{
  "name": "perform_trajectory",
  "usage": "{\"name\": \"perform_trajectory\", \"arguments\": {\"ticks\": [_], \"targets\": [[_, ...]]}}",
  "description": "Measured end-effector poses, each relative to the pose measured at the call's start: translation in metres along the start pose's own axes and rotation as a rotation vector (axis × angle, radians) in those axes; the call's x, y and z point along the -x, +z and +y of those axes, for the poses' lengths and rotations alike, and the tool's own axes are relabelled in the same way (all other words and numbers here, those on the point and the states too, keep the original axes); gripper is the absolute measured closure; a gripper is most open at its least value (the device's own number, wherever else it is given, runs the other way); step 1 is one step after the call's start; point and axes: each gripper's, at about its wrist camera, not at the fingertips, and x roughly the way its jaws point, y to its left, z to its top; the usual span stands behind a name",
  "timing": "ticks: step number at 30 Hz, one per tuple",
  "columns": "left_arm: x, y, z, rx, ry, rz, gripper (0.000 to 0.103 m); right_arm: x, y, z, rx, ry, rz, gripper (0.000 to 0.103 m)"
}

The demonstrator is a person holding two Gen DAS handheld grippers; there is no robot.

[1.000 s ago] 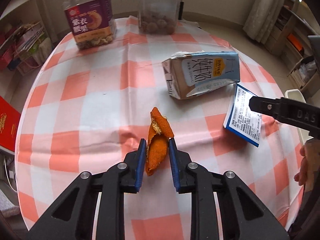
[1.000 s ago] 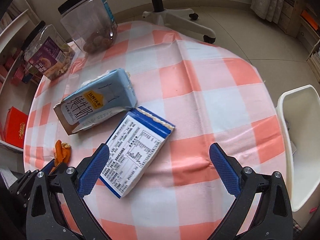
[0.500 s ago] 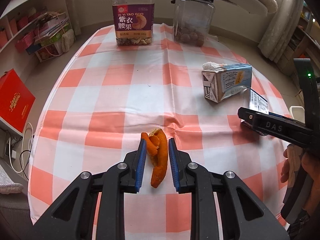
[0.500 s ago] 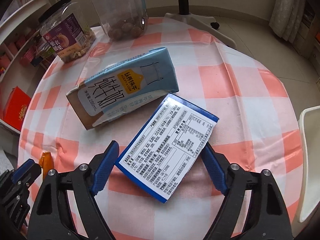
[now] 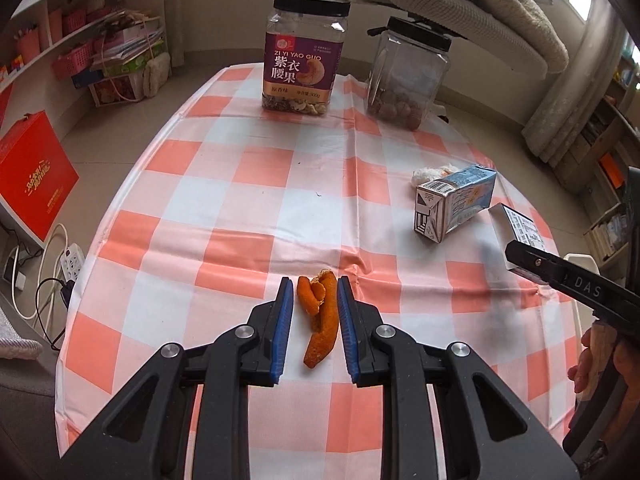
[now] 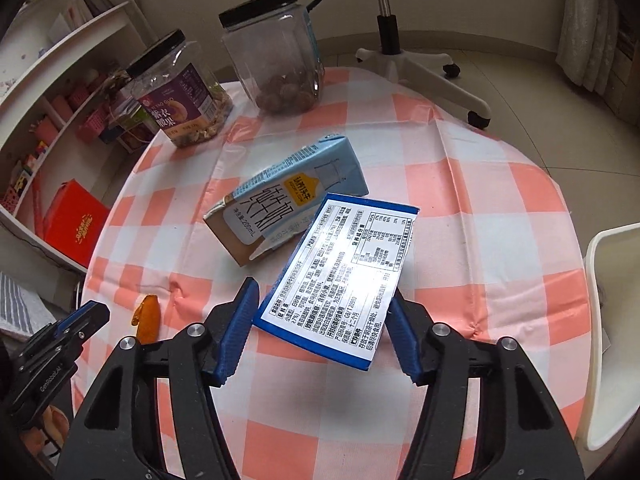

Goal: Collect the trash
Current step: 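Grasp orange peel with left tool while right tool grasps printed card, then carry peel and printed card over the white bin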

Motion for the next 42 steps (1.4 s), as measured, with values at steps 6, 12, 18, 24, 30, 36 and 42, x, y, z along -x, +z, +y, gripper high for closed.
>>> {"name": "perform_trajectory", "arguments": {"ticks": [6, 12, 18, 24, 30, 36, 42], "targets": [[-0.017, -0.001, 0.004, 0.009, 0.018, 0.061, 0.04, 0.023, 0.0, 0.001, 0.024, 0.006, -0.048, 0.045], [-0.038, -0.01, -0.014, -0.055, 0.082, 0.094, 0.04, 0.029, 0.0, -0.003, 0.045, -0.011, -0.056, 0.045], [-0.056, -0.016, -0.02, -0.084, 0.103, 0.126, 0.06, 0.03, 0.0, -0.004, 0.045, -0.007, -0.053, 0.045], [-0.047, -0.017, -0.023, -0.096, 0.114, 0.084, 0.087, 0.039, 0.0, -0.003, 0.06, -0.003, -0.074, 0.045], [-0.011, 0.0, -0.034, -0.076, 0.111, -0.024, 0.087, 0.056, 0.004, -0.005, 0.072, -0.004, -0.121, 0.045], [0.022, 0.015, -0.053, -0.075, 0.095, -0.11, 0.087, 0.079, 0.007, -0.019, 0.06, -0.012, -0.172, 0.044], [0.039, 0.02, -0.076, -0.079, 0.068, -0.149, 0.087, 0.106, 0.007, -0.042, 0.044, -0.037, -0.226, 0.044]]}}
